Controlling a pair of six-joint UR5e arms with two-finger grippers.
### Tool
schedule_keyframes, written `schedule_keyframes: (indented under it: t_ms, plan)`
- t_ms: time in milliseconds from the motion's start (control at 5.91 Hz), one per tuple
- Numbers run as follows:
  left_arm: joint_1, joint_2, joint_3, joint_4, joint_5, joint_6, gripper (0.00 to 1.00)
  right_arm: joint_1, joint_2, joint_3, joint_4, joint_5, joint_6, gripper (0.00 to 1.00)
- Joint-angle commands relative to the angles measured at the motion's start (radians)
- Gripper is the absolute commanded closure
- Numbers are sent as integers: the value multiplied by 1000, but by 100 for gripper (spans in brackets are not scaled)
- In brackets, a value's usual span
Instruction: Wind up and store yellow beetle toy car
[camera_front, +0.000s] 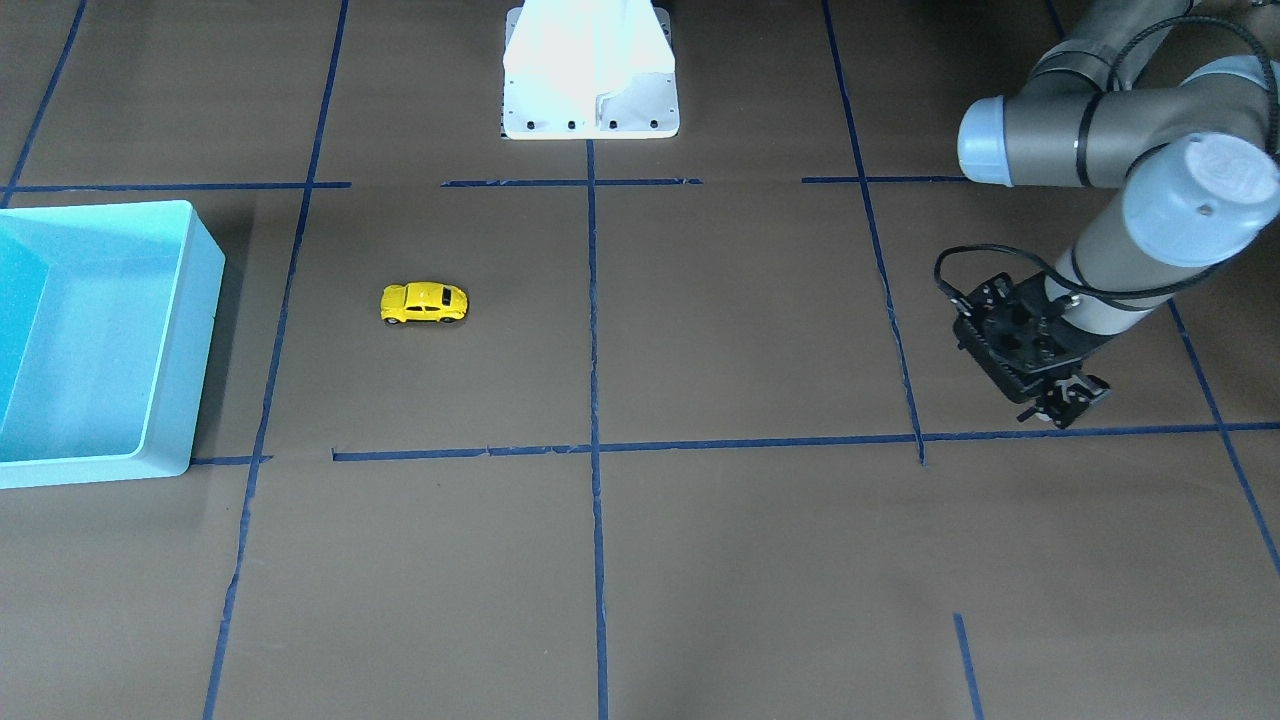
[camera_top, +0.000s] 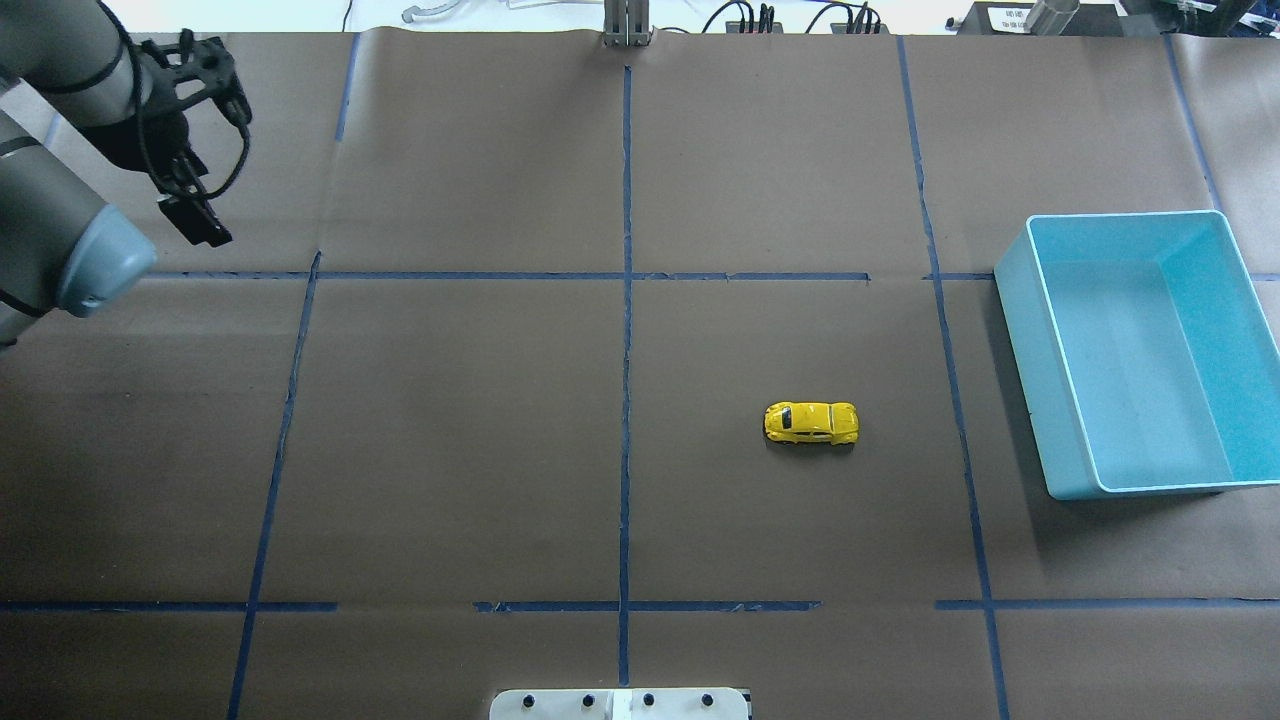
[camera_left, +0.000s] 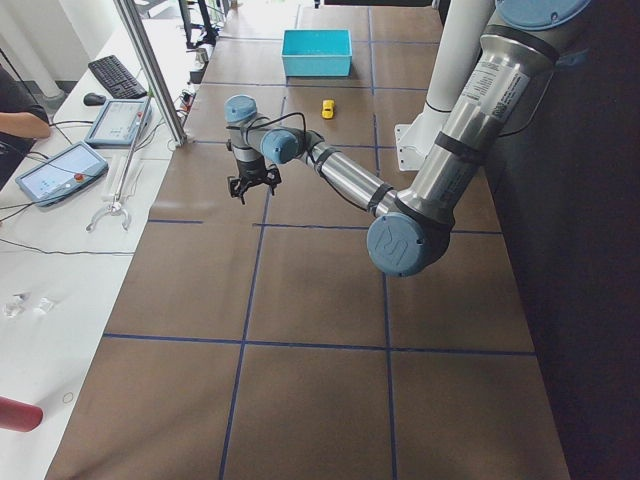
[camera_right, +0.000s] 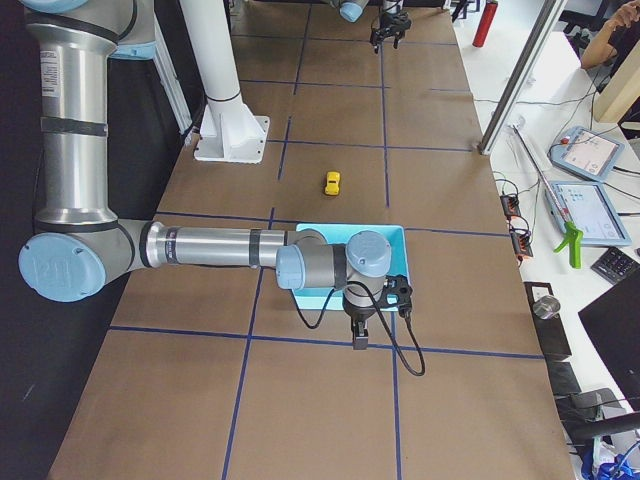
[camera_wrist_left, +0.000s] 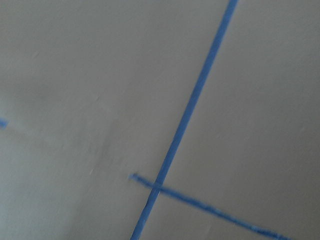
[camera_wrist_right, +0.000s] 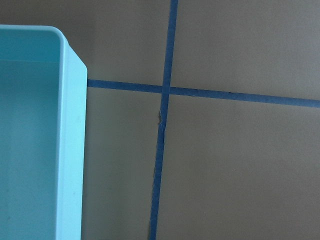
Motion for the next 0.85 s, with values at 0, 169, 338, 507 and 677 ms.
schedule_keyframes:
  t_ms: [0,169,338,507,677]
  plan:
    - [-136,118,6,15,-9,-60,0,-2,0,0,0,0,0,0]
    - [-188,170,5,15,-9,-192,0,-2,0,0,0,0,0,0]
    - [-242,217,3,14,-10,-249,0,-2,0,0,0,0,0,0]
    - [-265,244,1,58,-121,-253,0,-5,2,0,0,0,2,0]
    - [-343,359,-30,54,-169,-250,0,-28,12,-2,0,-2,0,0]
